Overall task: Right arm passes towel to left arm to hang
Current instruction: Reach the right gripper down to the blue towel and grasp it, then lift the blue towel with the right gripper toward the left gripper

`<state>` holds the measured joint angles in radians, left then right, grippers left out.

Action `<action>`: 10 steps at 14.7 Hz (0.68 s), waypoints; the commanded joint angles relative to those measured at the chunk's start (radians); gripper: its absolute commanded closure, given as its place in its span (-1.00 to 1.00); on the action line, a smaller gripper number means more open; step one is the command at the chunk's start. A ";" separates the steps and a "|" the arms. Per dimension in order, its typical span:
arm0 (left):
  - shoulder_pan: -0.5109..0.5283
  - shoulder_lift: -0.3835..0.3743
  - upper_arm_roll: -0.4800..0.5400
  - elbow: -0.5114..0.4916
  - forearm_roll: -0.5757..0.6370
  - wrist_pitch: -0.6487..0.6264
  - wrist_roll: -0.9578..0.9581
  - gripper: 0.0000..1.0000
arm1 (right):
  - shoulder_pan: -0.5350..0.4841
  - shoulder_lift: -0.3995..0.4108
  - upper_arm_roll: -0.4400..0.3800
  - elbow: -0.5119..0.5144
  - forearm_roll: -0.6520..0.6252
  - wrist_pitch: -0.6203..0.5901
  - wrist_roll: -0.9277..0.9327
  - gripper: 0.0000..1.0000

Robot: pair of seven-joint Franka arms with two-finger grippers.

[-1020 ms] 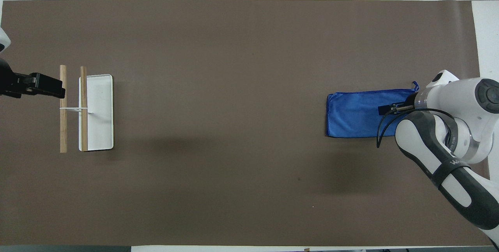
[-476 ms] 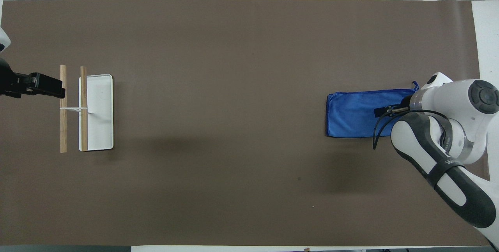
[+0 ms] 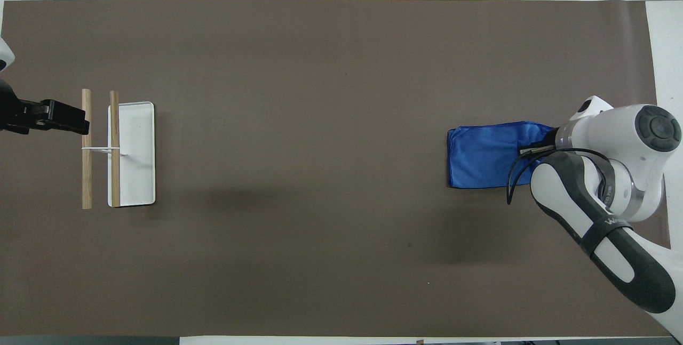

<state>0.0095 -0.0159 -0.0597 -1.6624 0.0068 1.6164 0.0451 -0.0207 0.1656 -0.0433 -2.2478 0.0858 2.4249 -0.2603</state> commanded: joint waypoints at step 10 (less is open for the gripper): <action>0.003 -0.015 -0.003 -0.014 0.018 -0.009 -0.010 -1.00 | -0.005 -0.081 0.057 0.384 0.057 -0.625 0.145 1.00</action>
<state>0.0095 -0.0159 -0.0597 -1.6624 0.0068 1.6149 0.0450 -0.0195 0.0899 -0.0170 -1.9367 0.0997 1.9023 -0.1734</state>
